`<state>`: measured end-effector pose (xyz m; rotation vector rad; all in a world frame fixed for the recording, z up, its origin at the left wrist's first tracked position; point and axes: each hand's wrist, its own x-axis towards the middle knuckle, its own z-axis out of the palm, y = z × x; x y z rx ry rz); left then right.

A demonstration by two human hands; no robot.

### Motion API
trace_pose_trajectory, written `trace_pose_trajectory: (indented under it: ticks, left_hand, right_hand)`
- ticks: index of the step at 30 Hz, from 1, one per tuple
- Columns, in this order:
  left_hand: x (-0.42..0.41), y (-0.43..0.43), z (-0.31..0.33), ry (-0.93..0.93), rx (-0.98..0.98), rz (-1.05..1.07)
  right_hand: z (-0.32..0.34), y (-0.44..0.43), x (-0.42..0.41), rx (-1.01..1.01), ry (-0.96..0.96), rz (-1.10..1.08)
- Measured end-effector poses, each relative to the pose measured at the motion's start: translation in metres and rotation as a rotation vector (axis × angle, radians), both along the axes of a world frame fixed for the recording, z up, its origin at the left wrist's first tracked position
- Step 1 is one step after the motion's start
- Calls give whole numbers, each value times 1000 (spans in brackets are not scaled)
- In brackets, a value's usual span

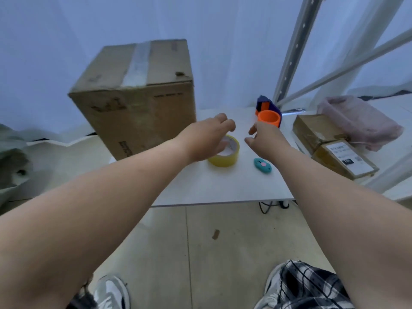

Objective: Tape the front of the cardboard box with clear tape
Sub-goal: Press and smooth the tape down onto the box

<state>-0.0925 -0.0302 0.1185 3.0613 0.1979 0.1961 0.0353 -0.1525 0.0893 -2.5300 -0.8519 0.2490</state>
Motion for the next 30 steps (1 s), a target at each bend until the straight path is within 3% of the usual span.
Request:
trace_pose_trajectory:
  ticks: [8,11,15,20,26,30]
  left_hand:
    - [-99,49,12,-215,-190,226]
    - [-126,73,2,-350,-367,430]
    - [-145,94,-7,-508,-784,695]
    - [-145,108,-7,-583,-839,701]
    - [-130,105,-16,-580,-1130,734]
    - [-119,102,-14,-628,-1191,741]
  right_hand:
    - [34,50,-67,330,0,142]
    - [34,71,-91,446,268,178]
    - [28,98,-113,423,563,129]
    - [21,128,-123,546,755,15]
    - [9,145,-131,619,798,-128]
    - [7,149,-133,673,789,-106]
